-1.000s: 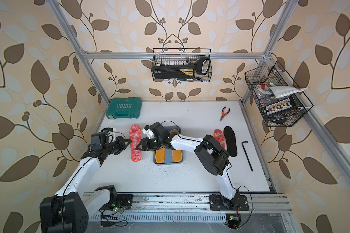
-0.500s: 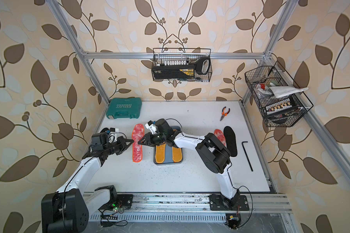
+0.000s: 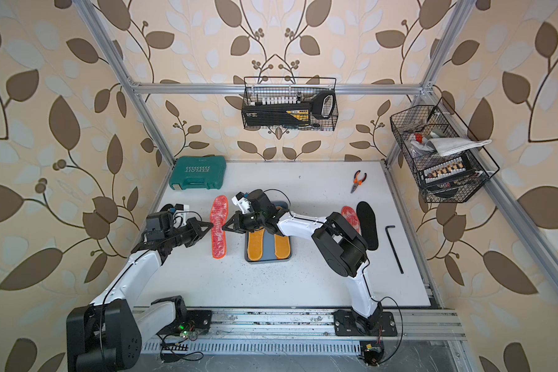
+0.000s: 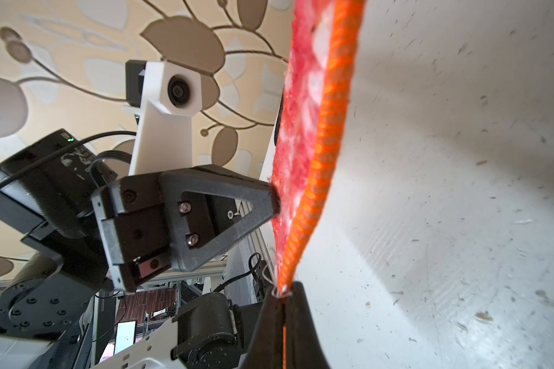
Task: Put the insoles into the storage box
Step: Place the insole in the storage box.
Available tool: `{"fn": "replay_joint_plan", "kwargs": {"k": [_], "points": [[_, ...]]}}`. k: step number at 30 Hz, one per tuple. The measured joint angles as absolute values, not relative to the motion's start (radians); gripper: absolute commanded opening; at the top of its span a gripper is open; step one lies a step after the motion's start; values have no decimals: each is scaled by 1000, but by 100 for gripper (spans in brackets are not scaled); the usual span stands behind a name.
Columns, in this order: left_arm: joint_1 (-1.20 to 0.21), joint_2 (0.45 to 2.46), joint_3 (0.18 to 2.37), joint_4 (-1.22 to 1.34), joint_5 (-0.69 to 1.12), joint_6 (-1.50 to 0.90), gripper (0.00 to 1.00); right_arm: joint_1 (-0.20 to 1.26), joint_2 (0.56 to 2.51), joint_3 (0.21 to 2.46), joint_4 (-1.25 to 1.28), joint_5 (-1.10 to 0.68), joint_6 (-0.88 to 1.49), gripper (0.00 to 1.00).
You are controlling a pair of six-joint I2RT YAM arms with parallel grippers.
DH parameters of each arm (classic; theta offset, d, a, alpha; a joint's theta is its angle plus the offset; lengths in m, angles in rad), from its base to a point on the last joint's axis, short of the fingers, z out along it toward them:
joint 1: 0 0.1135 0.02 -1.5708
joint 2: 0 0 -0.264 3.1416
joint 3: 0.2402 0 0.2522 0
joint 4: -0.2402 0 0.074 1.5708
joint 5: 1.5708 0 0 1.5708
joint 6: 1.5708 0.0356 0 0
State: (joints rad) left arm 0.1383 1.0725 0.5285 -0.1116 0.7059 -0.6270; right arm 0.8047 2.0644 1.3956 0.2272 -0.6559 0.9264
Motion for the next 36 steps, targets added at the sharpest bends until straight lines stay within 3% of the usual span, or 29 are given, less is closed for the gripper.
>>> {"fn": "replay_joint_plan", "kwargs": {"k": [2,9,14,19,26,31,36], "points": [[138,1068,529,-120,700,-626,51,805,2064,1395,221,-647,919,0],[138,1013,529,-171,650,-619,68,796,2033,1381,166,-632,892,0],[138,978,529,-210,598,-593,94,768,1942,1320,103,-628,838,0],[88,991,529,-215,523,-570,99,709,1819,1213,50,-628,776,0],[-155,1098,543,-169,443,-484,99,592,1748,1102,-7,-628,713,0],[-158,1071,519,-127,442,-419,99,555,1756,1088,-28,-642,686,0],[-159,907,429,-84,438,-368,99,555,1800,1088,-27,-670,671,0]]}}
